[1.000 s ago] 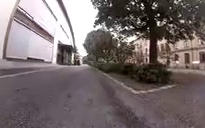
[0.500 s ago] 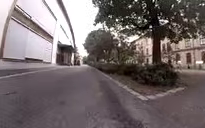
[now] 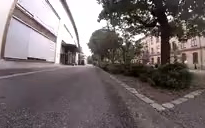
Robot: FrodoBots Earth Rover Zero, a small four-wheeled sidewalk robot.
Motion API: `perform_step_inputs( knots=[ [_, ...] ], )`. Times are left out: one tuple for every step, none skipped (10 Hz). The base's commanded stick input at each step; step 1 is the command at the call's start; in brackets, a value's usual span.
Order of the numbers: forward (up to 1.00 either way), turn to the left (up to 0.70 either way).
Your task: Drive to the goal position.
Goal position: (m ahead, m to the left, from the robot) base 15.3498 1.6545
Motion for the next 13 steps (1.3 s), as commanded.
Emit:
perform_step_inputs(
  knots=[
    [0.70,0.00],
    [0.70,0.00],
    [0.70,0.00],
    [0.70,0.00],
    [0.70,0.00],
    [0.70,0.00],
    [0.70,0.00],
    [0.70,0.00],
    [0.70,0.00],
    [0.70,0.00],
    [0.70,0.00],
    [0.70,0.00],
    [0.70,0.00]
  ],
)
